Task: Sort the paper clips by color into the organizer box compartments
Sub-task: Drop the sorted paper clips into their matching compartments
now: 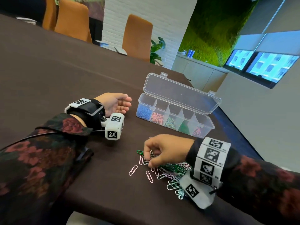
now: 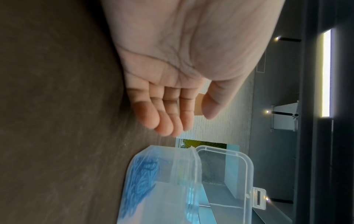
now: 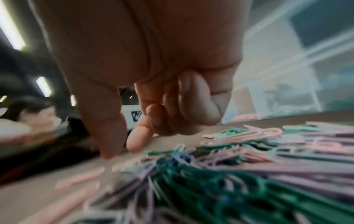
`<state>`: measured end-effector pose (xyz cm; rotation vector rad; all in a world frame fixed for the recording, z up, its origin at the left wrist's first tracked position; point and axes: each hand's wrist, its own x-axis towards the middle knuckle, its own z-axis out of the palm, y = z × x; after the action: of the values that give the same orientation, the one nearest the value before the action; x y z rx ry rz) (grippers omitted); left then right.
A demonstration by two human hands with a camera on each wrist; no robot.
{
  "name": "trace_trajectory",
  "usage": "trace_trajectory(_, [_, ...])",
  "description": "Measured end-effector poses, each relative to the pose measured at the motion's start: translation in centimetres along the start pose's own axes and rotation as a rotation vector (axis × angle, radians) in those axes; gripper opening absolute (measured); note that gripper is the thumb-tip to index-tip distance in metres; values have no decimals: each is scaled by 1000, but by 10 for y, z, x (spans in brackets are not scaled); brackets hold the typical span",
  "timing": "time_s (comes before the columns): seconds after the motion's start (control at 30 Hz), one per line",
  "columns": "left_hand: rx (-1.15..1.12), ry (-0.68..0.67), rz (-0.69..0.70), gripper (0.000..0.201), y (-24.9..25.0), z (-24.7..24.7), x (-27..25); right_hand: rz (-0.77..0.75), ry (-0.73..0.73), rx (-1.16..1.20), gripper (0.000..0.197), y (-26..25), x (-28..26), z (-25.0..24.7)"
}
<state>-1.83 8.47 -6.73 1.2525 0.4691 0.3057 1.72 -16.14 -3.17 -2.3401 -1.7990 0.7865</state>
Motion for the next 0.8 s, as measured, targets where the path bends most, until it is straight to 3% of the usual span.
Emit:
trace_trajectory(0.2, [12,-3,-3,24,0,1,-1,-13,30,-229,14,-10,1,4])
trace_trajectory(0.4, [12,-4,-4,23,0,1,-2,-16,30,-213,8,-5,4,6])
trace_trajectory(0.5, [8,-3,-3,23,0,1,-1,-17,-20,-153,20,0,5,3])
trace_trajectory(0.6, [8,-9,-1,23,1,1,-1,-2,47,270,23,13,2,-4])
trace_trajectory(0.73, [13,-8,-6,23,0,0,0,116,341,1020,25,32,-1,-21])
trace_trajectory(0.8, [20,-7,-9,23,0,0,0,179,448,1256,25,38,0,-28])
